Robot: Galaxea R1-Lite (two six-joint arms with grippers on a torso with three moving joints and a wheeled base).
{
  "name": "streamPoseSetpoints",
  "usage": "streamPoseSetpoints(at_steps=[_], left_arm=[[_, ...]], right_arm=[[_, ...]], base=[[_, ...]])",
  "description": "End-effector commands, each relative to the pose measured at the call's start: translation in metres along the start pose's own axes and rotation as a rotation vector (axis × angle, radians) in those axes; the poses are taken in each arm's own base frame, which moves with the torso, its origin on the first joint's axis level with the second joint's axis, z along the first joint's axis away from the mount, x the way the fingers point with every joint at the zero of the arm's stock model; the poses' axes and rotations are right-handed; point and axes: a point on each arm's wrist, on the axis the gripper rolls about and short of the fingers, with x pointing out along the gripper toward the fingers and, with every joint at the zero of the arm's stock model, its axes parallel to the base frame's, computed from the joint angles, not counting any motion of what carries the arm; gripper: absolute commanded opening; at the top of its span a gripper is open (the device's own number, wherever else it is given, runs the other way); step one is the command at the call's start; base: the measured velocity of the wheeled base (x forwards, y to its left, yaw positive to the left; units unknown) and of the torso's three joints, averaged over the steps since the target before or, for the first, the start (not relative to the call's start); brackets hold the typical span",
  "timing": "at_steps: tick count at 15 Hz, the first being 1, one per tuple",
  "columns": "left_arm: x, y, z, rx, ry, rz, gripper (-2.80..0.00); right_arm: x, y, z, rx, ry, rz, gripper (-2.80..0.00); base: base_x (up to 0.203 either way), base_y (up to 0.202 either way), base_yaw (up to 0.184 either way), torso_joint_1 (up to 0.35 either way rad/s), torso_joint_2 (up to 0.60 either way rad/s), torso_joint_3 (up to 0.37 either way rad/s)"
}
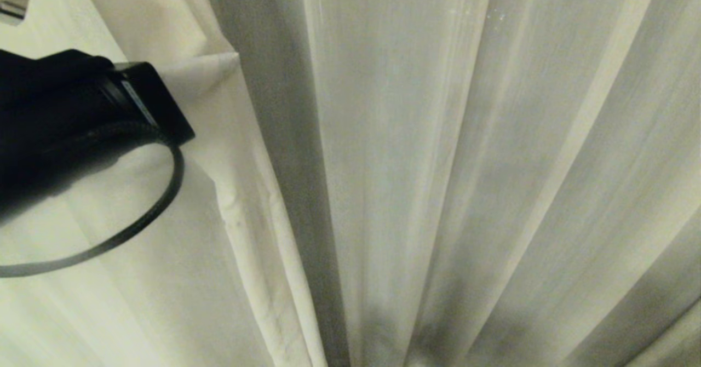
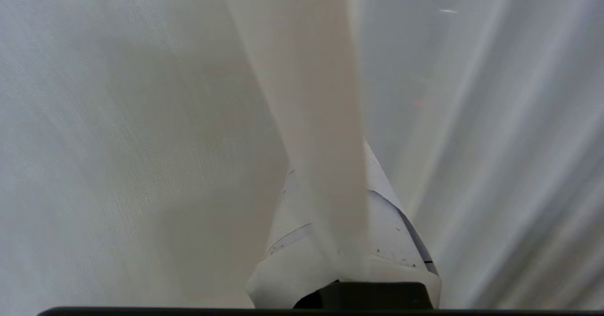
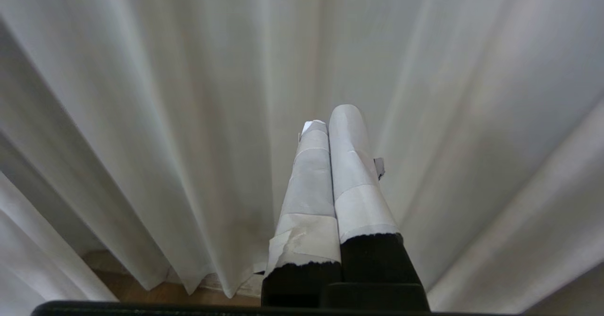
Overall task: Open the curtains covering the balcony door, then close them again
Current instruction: Close the inner curtains on both sides
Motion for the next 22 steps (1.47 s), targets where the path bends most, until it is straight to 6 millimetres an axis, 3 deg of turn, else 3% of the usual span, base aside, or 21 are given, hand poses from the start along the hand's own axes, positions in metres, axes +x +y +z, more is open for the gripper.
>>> streamPoseSetpoints(at_steps=[1,8,12,22], left_arm=[[-0.001,0.018,0.003,0.014,-0.024,0.119,-2.8],[-0.02,0.089,0.009,0.075,-0.051,0.501,-2.8],[-0.028,0.122,0.003,0.086,-0.021,0.652,-2.8],[-0.035,0.165,-0.009,0.081,0.035,0.817,-2.8]], right_arm=[[0.0,0.0,0.0,-0.001,0.001,0.0,-2.8],[0.0,0.0,0.0,-0.001,0.002,0.0,-2.8],[0.0,0.0,0.0,-0.001,0.001,0.0,-2.8],[0.0,0.0,0.0,-0.001,0.001,0.0,-2.8]], base=[[0.0,0.0,0.0,0.0,0.0,0.0],[0.0,0.0,0.0,0.0,0.0,0.0],[0.0,0.0,0.0,0.0,0.0,0.0],[0.0,0.0,0.0,0.0,0.0,0.0]])
